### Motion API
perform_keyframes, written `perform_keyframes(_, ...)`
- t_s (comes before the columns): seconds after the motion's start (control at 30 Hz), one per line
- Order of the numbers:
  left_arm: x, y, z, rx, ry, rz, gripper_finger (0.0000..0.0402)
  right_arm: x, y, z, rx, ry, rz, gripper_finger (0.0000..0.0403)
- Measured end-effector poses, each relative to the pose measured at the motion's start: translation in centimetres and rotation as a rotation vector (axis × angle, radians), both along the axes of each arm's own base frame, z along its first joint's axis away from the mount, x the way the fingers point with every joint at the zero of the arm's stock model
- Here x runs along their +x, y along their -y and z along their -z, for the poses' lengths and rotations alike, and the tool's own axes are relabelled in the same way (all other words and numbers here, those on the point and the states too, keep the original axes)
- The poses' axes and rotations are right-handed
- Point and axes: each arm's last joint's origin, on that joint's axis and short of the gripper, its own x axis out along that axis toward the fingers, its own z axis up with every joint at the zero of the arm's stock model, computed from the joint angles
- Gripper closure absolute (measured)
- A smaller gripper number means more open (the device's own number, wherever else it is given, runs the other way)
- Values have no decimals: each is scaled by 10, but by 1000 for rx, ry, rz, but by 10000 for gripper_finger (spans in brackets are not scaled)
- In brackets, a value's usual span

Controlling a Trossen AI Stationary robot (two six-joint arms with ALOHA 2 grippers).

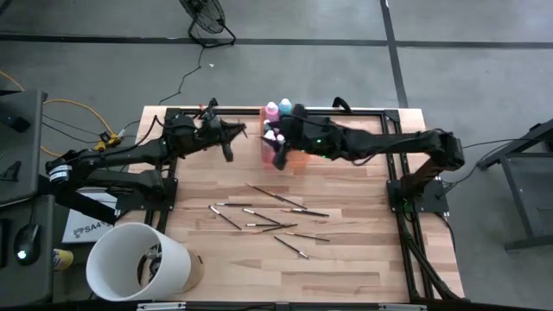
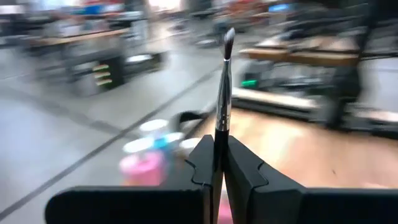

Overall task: Pick & Place Paint Supplies
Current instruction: Put the white paintbrush into the cup

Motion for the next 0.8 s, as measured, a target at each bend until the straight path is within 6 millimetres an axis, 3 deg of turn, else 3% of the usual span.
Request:
perform_keyframes(0.23,-6,-7,7,-9,-85,-315,391,-26,1,-4,-1,-72,103,183)
perform_keyframes(0.53,-12,-15,18,-91,-123,-583,391,-56,1,25,41,-2,146,194)
perform_keyframes(0.8,-5,-23,35,-133,-157,-735,392,-70,0,53,94,4,177,195)
